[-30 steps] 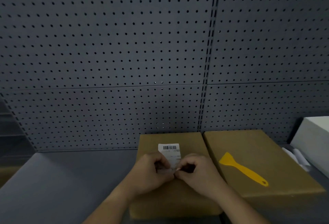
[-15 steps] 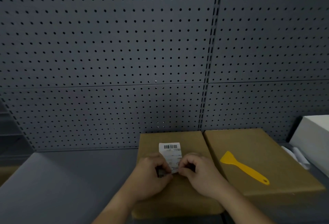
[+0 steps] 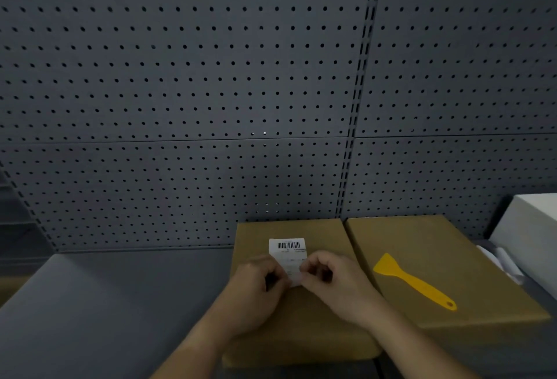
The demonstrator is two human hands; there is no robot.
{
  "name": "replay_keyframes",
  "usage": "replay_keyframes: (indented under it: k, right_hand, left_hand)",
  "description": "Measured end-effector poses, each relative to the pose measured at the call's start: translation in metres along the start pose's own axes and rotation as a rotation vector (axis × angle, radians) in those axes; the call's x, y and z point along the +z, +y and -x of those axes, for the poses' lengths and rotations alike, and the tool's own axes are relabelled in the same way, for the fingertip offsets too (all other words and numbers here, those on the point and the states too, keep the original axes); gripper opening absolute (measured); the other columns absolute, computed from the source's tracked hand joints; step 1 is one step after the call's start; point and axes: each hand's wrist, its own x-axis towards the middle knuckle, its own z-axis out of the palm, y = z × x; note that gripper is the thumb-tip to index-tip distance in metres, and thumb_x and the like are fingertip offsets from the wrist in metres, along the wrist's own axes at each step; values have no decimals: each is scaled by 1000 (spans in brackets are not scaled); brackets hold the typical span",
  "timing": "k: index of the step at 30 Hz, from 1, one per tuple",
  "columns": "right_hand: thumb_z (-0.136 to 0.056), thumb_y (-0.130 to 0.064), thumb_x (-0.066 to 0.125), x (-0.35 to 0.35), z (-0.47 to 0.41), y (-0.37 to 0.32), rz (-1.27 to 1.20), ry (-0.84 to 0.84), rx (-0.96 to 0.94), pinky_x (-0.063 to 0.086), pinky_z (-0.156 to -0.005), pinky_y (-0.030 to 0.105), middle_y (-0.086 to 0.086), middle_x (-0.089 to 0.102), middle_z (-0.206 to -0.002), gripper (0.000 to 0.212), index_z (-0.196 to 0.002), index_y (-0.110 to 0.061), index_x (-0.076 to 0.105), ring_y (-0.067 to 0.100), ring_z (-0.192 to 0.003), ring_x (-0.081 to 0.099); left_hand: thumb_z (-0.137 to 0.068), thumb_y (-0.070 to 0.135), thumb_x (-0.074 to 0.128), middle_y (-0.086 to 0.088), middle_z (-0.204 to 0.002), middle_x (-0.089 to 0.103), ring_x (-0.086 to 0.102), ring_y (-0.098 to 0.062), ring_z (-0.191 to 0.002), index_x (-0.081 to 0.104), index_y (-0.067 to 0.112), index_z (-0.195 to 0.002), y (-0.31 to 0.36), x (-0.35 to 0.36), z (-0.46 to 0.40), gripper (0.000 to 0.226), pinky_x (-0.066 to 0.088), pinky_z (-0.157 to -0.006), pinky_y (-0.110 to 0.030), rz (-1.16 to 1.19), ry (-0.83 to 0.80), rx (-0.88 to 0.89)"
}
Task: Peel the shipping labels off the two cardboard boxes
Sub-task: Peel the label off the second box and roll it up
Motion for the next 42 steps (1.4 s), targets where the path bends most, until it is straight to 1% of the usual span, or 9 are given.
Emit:
replay_keyframes:
  k: [3,8,13,20,26,31,34,38,42]
  right_hand:
    - [-85,-47,72,-1,-7,-2,56,-59,10,45,-75,15,-18,64,-108,29,-112,-36,67,-1,-97,58]
    - [-87,-35,73,2,-8,0,104,-26,-39,49,-68,19,-10,66,-86,10,-85,-26,71,3,-79,59]
    - [-89,-29,72,1,-6,1,31,-12,-22,54,-70,20,-8,71,-82,7,-82,-27,73,2,-81,63]
    - [-89,-29,73,3,-6,2,24,0,-8,56,-76,25,-9,70,-84,7,-82,-28,71,4,-83,63]
    - [-86,-36,74,-1,-8,3,6,-73,-39,45,-64,14,-14,65,-88,11,-96,-31,72,-5,-78,56]
    - [-83,-38,76,-4,-20,0,100,-100,-15,44,-63,17,-12,66,-81,12,-83,-28,70,-3,-76,58]
    - [-80,-49,76,-5,-24,0,114,-86,-12,46,-55,19,-6,67,-74,27,-77,-23,71,0,-64,58]
    - [-83,-41,73,1,-20,7,161,-62,-3,56,-80,32,-11,68,-87,11,-84,-30,73,3,-88,59]
    - [-88,-33,72,1,-15,1,136,-32,-14,49,-73,17,-10,68,-89,7,-87,-26,74,-2,-86,58]
  left_hand:
    - [-92,32,66,14,-87,62,58,2,-84,67,28,-83,0,0,0,10,46,-68,-8,9,11,-47]
    - [-93,31,66,14,-88,62,58,0,-82,68,28,-84,2,1,1,9,45,-68,-11,23,27,-102]
    - [-84,40,73,12,-90,64,60,-2,-82,67,30,-86,2,-2,1,12,45,-65,-9,46,24,-123]
    - [-84,33,74,10,-84,59,55,-2,-76,64,26,-75,-2,-2,-3,16,40,-62,-11,-10,20,-113]
    - [-90,39,68,9,-89,61,55,3,-82,65,26,-82,-3,-3,-5,15,44,-67,-6,56,16,-125]
    - [-93,39,63,12,-97,63,58,1,-95,65,28,-86,-1,-4,-5,13,48,-73,-13,81,-1,-164]
    - [-91,41,65,11,-92,63,59,5,-88,64,29,-84,2,-6,-4,13,48,-66,-11,86,9,-183]
    - [-81,37,76,11,-89,64,60,2,-80,66,29,-86,3,-10,-6,14,42,-61,-12,67,-35,-208]
    - [-79,31,80,13,-81,63,58,5,-70,69,27,-84,3,-21,-16,12,42,-58,-11,39,-124,-224]
